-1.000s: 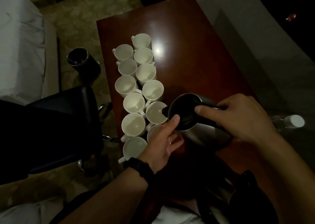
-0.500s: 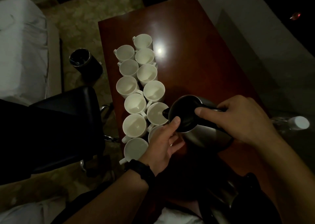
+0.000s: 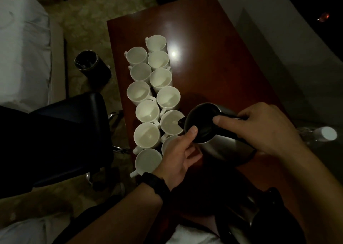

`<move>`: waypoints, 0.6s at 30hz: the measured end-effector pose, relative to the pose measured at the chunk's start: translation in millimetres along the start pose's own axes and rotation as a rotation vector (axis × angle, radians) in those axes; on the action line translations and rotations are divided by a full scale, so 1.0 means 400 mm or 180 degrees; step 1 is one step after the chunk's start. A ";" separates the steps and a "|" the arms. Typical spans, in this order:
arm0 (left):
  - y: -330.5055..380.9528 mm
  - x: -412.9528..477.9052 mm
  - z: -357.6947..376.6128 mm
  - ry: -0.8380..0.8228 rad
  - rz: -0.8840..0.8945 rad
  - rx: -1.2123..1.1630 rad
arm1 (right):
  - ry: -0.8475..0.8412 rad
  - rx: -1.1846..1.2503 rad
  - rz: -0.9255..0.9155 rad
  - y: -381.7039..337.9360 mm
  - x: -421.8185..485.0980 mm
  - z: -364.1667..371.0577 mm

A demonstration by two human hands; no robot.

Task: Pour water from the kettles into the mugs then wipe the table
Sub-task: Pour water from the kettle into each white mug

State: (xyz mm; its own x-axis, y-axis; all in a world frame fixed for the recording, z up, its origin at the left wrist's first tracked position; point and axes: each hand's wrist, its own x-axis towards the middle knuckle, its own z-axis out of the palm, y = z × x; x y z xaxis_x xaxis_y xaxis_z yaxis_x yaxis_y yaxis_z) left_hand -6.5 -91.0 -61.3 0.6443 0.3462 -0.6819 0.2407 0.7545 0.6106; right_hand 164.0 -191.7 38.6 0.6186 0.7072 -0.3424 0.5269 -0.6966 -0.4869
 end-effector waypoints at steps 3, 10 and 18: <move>-0.003 0.000 0.000 -0.0030 0.0004 0.0022 | -0.0030 -0.0034 -0.0016 0.000 -0.001 -0.001; 0.001 0.000 0.003 -0.0060 -0.0032 0.0040 | -0.0049 -0.0001 0.0049 -0.001 -0.004 -0.002; 0.007 0.002 0.008 -0.0017 -0.0042 0.0027 | 0.0007 -0.0021 0.0080 -0.009 -0.010 -0.008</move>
State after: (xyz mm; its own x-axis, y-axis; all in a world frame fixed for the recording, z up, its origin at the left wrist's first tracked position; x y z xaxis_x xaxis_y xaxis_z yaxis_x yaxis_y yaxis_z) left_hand -2.9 -90.4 -58.6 0.6450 0.3331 -0.6878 0.2555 0.7542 0.6049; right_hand 161.5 -192.3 44.1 0.6330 0.6892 -0.3526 0.5150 -0.7149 -0.4730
